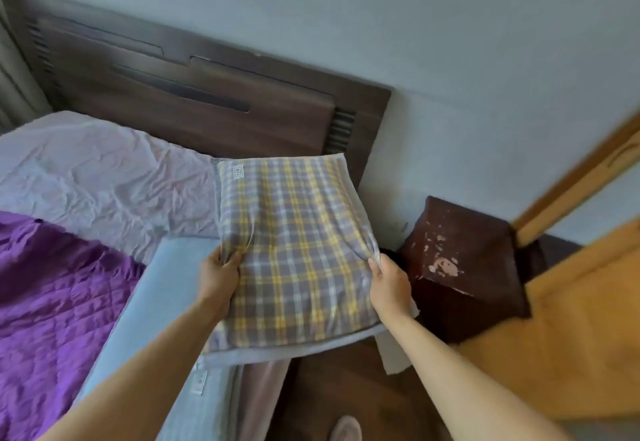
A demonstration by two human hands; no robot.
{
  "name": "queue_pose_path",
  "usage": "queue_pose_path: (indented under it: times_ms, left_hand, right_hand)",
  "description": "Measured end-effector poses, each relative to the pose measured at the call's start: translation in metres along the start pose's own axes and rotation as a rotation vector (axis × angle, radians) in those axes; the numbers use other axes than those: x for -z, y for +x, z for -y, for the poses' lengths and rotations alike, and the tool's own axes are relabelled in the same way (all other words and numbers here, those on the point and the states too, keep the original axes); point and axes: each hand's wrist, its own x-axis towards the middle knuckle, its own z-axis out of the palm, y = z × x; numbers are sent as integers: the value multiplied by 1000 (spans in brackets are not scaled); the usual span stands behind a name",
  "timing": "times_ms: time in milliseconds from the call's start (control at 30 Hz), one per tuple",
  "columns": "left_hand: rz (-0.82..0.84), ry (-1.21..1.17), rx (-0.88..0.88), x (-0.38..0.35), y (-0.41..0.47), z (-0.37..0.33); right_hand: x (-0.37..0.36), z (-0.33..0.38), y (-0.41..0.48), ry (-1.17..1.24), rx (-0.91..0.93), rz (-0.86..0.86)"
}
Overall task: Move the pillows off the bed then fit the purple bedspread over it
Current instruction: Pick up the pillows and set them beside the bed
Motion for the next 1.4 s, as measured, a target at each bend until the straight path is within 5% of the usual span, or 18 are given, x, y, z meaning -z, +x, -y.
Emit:
queue_pose_path:
  times_ms: [367,700,1400]
  left_hand:
    - [307,134,16,-224,-17,6]
    - [369,283,2,-396,-22,29]
    - [536,384,263,-582,73,106]
  right_hand:
    - [125,-150,36,-64,-234,-219]
    - [202,-274,102,-114,-321,-255]
    - [168,-448,229,-183,-615,-245]
